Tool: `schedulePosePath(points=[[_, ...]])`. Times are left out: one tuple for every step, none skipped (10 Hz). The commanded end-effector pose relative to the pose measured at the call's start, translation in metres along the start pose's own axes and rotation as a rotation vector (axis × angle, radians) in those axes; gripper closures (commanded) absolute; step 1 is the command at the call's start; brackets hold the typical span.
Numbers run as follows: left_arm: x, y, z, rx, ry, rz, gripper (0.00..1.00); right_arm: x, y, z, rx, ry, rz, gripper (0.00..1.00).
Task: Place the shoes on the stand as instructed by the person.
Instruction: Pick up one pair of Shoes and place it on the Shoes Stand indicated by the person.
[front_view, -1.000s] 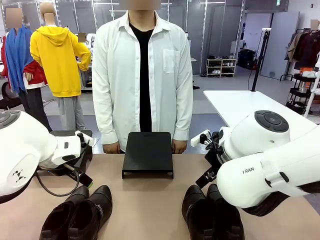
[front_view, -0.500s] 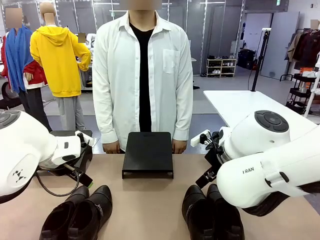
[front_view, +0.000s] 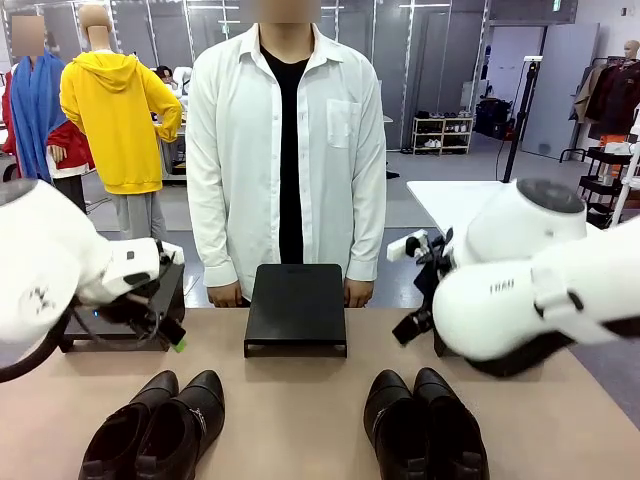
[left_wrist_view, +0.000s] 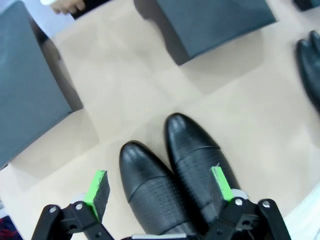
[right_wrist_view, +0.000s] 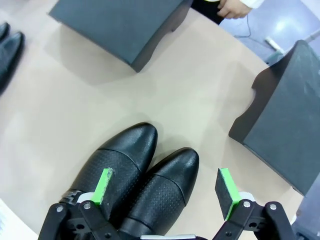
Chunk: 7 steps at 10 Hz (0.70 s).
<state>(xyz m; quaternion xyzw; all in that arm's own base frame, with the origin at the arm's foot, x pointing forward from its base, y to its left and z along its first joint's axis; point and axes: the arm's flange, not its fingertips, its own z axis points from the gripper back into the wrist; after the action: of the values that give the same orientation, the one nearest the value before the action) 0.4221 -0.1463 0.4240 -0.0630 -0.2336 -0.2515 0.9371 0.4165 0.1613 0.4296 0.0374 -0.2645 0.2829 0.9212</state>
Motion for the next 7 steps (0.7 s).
schedulePosePath(points=[[0.012,0.017,0.026,-0.147,-0.004,0.047,0.00,0.018,-0.013,0.023,0.099,0.024,-0.034,0.00],[0.012,0.024,0.036,-0.257,-0.021,0.080,0.00,0.023,-0.020,0.033,0.176,0.028,-0.076,0.00],[0.010,0.035,0.051,-0.369,-0.042,0.103,0.00,0.024,-0.031,0.043,0.264,0.023,-0.117,0.00],[0.005,0.048,0.066,-0.468,-0.079,0.129,0.00,0.021,-0.044,0.049,0.357,0.023,-0.155,0.00],[-0.005,0.065,0.083,-0.553,-0.107,0.152,0.00,0.014,-0.060,0.055,0.470,0.023,-0.202,0.00],[-0.021,0.083,0.102,-0.654,-0.169,0.172,0.00,0.004,-0.082,0.063,0.597,-0.002,-0.274,0.00],[-0.042,0.100,0.120,-0.742,-0.243,0.176,0.00,-0.011,-0.105,0.073,0.708,-0.030,-0.335,0.00]])
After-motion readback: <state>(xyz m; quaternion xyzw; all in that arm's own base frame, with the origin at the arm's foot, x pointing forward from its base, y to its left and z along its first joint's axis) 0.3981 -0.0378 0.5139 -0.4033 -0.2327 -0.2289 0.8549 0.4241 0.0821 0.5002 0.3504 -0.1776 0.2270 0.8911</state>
